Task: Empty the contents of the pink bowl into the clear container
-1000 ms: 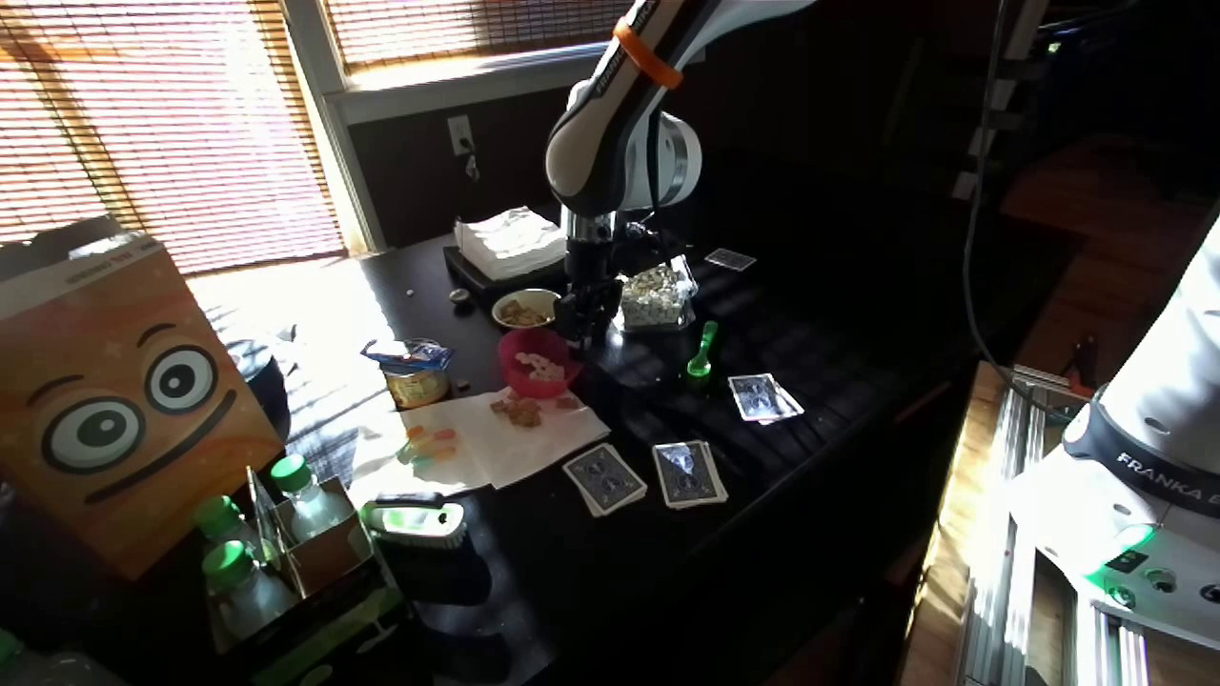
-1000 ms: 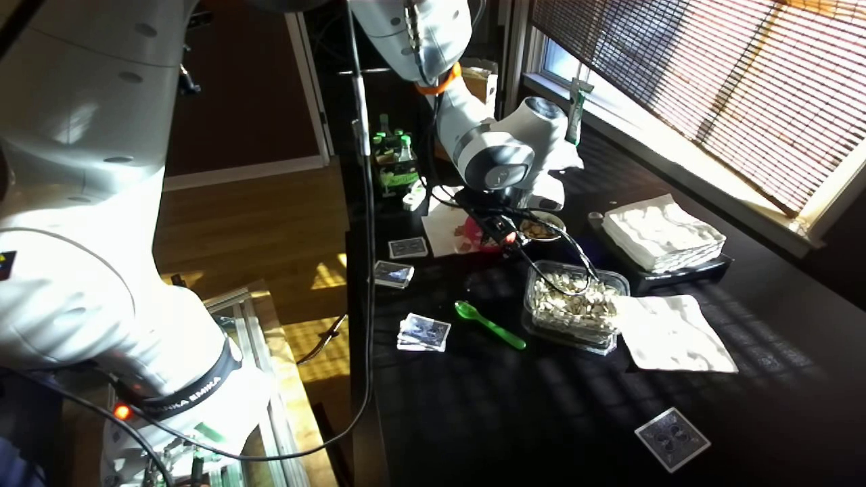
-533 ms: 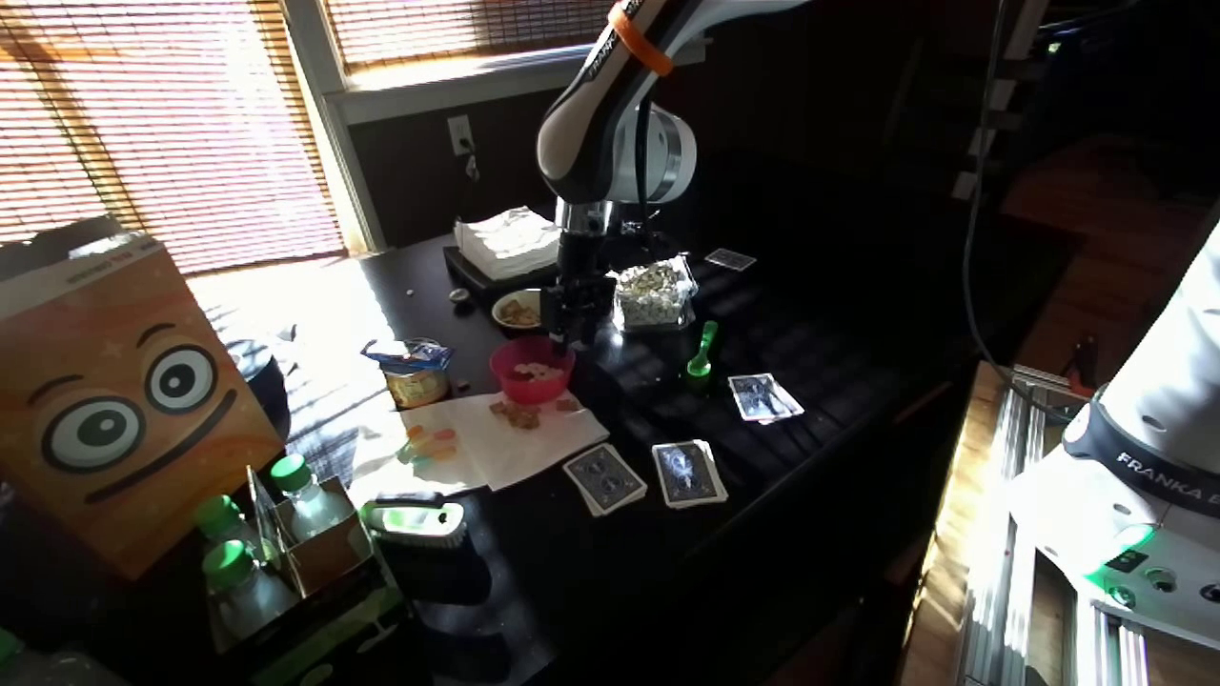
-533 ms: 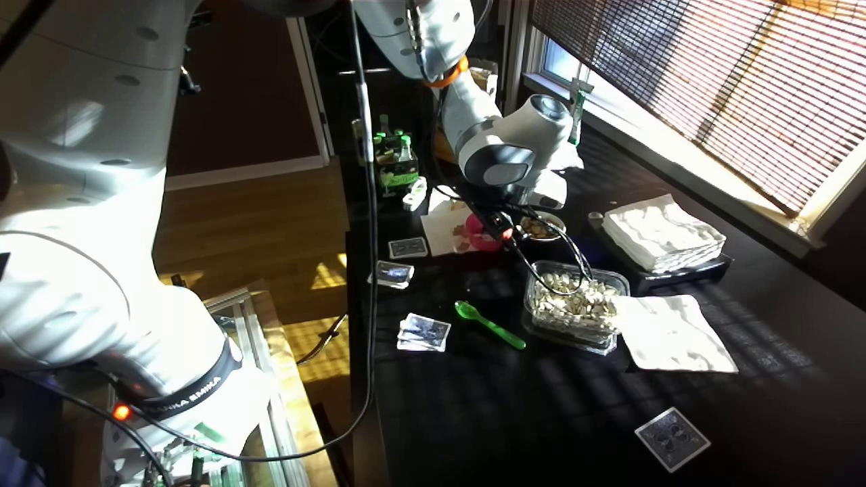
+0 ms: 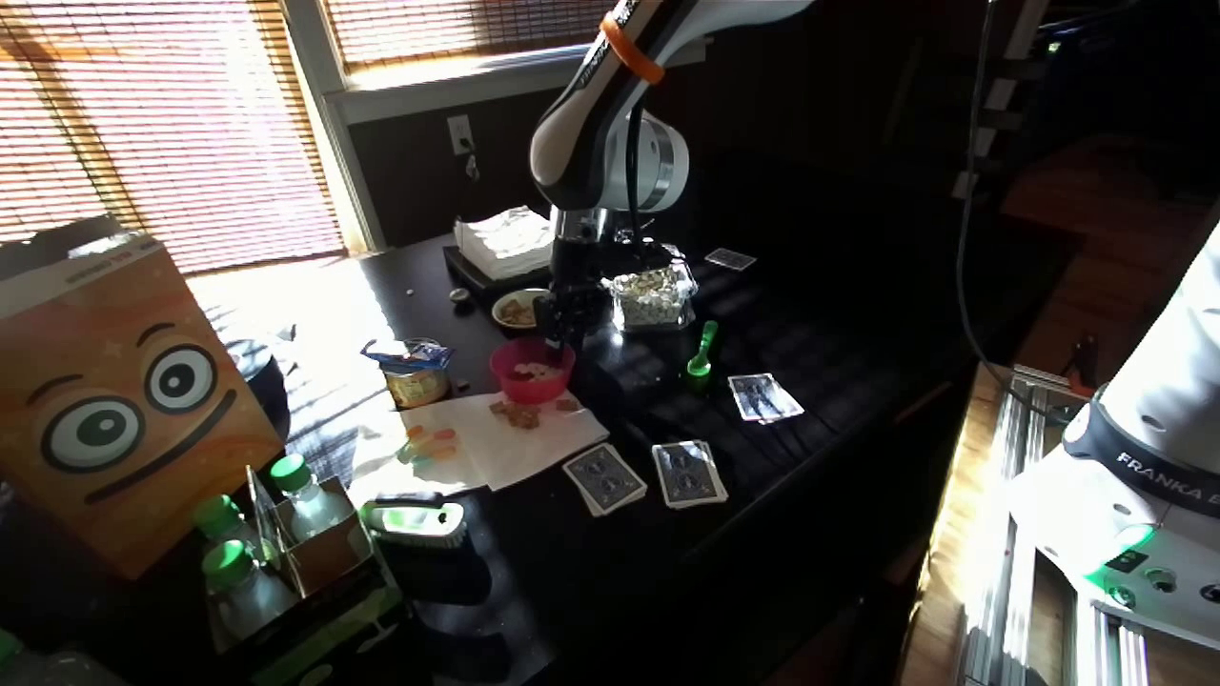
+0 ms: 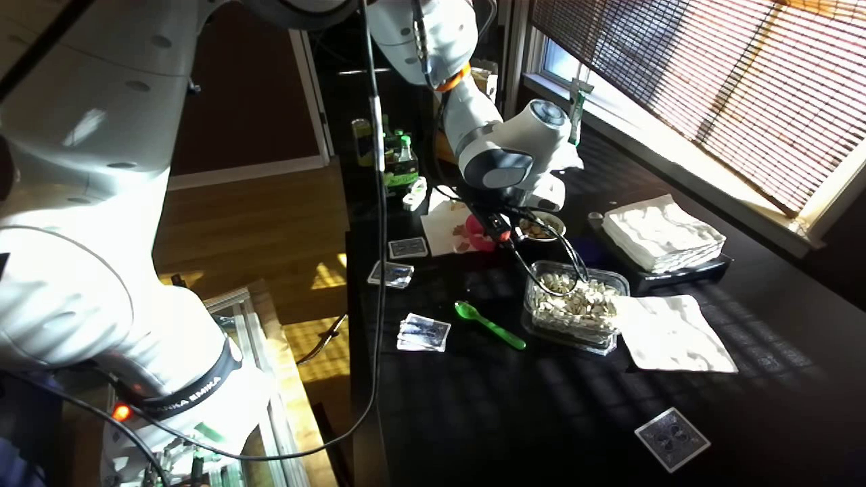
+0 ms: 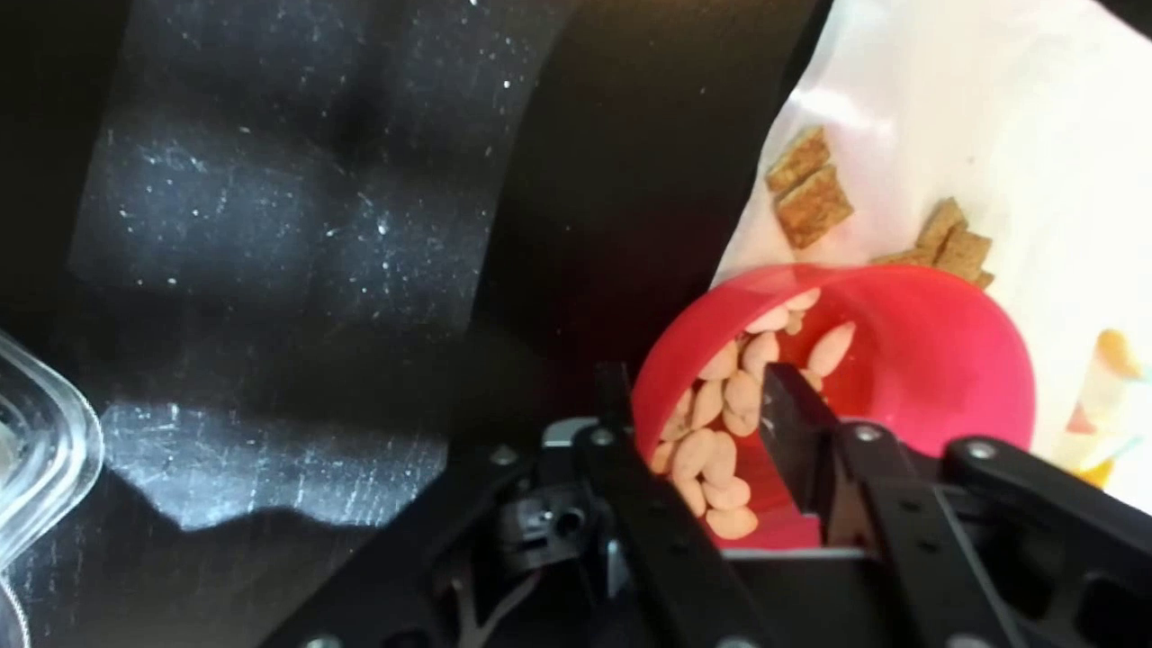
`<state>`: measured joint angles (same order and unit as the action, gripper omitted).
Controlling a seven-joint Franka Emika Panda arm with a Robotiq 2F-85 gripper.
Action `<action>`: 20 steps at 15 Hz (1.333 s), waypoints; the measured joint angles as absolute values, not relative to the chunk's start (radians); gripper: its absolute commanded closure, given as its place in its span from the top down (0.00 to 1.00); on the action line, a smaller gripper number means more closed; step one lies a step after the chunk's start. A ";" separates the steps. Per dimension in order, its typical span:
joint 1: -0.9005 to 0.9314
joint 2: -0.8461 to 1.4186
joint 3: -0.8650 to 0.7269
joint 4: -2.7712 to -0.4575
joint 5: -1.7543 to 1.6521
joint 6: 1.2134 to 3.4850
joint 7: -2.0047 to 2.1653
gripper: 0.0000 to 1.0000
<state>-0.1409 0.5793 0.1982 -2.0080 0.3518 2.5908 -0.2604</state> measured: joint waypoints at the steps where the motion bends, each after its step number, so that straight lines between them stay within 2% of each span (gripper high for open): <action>1: -0.141 0.584 0.198 -2.005 0.352 2.592 -0.260 0.06; 3: -0.141 0.593 0.198 -1.998 0.352 2.595 -0.260 0.00; 14: -0.197 0.597 0.251 -1.984 0.401 2.604 -0.297 0.01; 20: -0.277 0.487 0.268 -2.060 0.437 2.590 -0.375 0.01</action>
<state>-0.2769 0.4875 0.2683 -2.0601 0.4375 2.5902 -0.3749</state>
